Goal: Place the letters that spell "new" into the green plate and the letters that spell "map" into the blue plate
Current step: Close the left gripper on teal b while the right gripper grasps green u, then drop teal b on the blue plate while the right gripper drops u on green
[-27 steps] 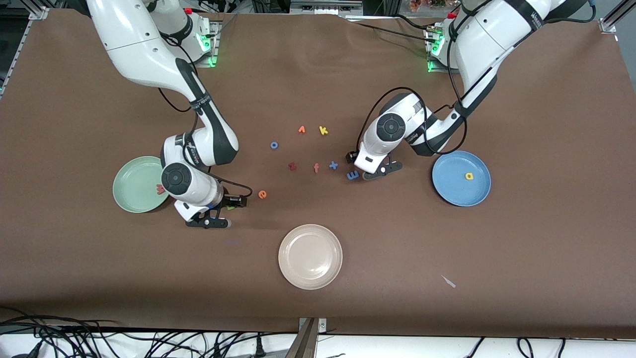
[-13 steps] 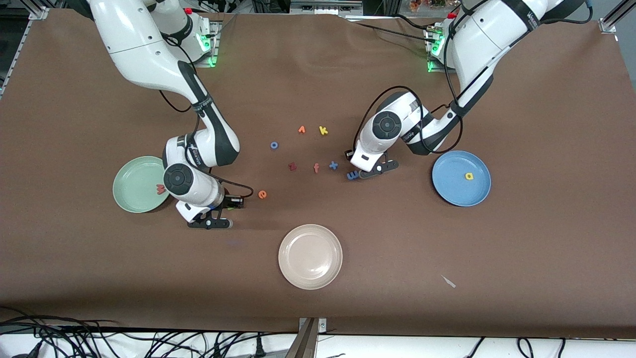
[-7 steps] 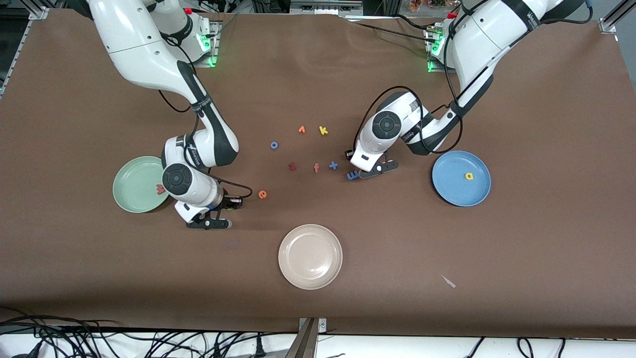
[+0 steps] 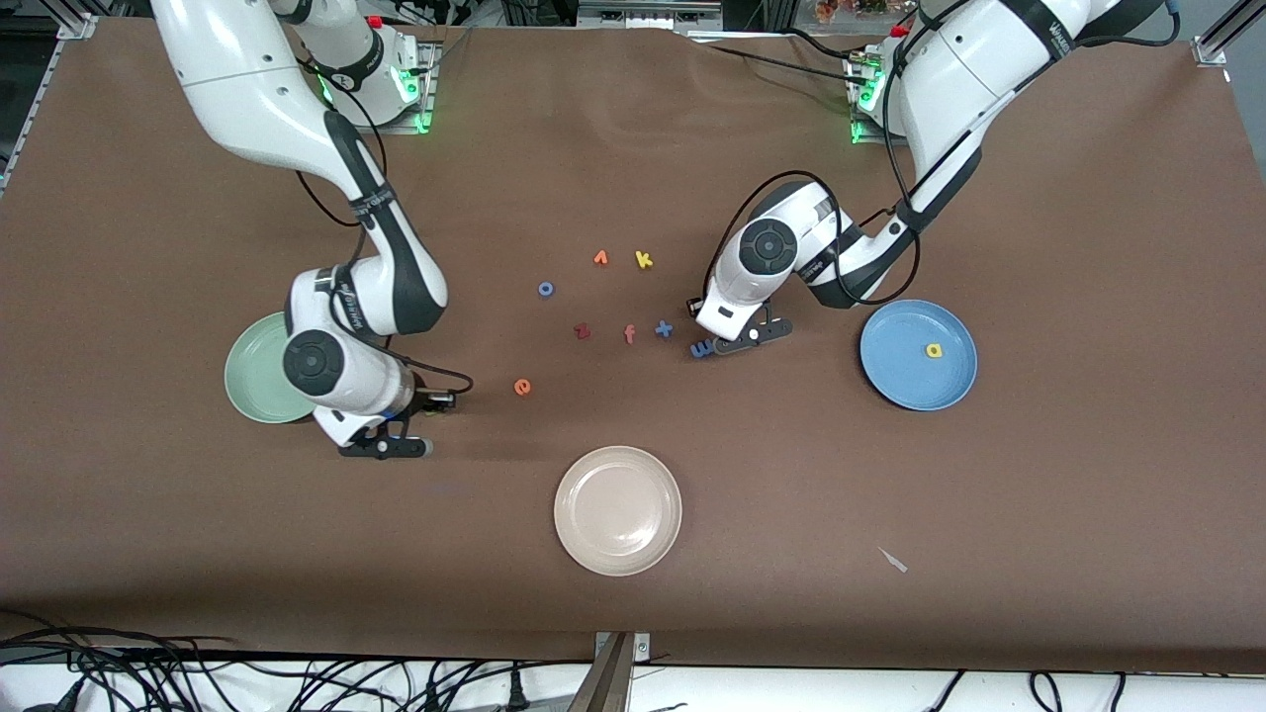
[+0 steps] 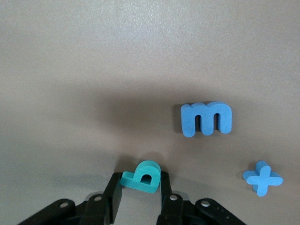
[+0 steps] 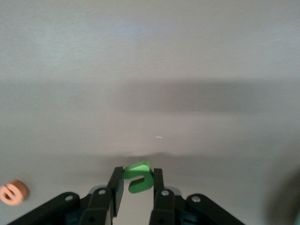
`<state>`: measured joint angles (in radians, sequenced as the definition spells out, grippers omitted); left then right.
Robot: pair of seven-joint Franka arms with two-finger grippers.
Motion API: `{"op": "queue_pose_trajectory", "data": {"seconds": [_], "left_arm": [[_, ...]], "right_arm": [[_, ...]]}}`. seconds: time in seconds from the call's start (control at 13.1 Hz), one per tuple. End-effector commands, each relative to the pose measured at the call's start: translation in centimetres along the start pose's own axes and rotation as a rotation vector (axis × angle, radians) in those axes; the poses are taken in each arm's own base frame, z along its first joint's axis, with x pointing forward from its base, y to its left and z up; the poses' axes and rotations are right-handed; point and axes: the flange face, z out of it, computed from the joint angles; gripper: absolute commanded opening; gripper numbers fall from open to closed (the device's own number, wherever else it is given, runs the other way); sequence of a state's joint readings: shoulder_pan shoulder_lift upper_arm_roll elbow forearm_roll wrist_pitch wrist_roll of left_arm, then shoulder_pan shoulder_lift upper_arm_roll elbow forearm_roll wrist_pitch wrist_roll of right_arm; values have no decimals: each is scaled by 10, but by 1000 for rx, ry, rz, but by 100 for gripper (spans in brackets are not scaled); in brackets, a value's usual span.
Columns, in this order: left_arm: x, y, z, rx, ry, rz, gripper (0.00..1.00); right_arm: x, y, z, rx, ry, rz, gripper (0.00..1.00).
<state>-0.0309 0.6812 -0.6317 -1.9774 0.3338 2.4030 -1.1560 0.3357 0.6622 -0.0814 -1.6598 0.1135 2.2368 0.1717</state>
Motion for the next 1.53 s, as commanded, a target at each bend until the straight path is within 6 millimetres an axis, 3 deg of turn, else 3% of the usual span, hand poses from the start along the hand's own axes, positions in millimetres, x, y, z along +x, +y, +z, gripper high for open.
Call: {"op": "queue_pose_trajectory", "data": {"seconds": [0.0,0.15,0.31,0.46,0.61,0.69,0.76,0.84,0.92,1.07,1.3,1.37,1.45], "left_arm": [[22,-3,-13,1,46,-12,28],[34,-4,-50,7,51,11,28],[52,-21,-95,14,-4,42,28],[77,-66,-142,11,-81,105,28],[111,-131,-160,29,-146,167,28],[126,-158,-159,35,-166,207,28],[142,-185,-155,32,-172,231,28],[156,-209,-148,35,-177,243,28],[169,-229,-134,63,-180,262,28],[183,-251,-99,103,-203,274,28],[194,-268,-63,142,-215,290,31],[195,-268,-62,141,-215,291,42],[195,-267,-63,140,-212,292,84]], "right_arm": [[-34,43,-20,-11,-7,-73,10],[-59,73,-24,-16,10,-113,10],[-79,103,-31,-19,11,-147,10],[-86,142,-29,-32,-2,-196,10],[-84,177,-13,-50,-18,-217,10],[-83,191,-8,-56,-18,-200,12],[-82,197,-3,-58,-25,-200,25],[-80,196,-5,-55,-23,-185,75],[-77,195,-8,-50,-20,-178,100],[-67,185,-21,-46,-15,-138,100],[-57,132,-35,-27,-32,-35,100],[-56,112,-35,-17,-23,-8,100],[-55,95,-35,-10,-17,22,100]]}}
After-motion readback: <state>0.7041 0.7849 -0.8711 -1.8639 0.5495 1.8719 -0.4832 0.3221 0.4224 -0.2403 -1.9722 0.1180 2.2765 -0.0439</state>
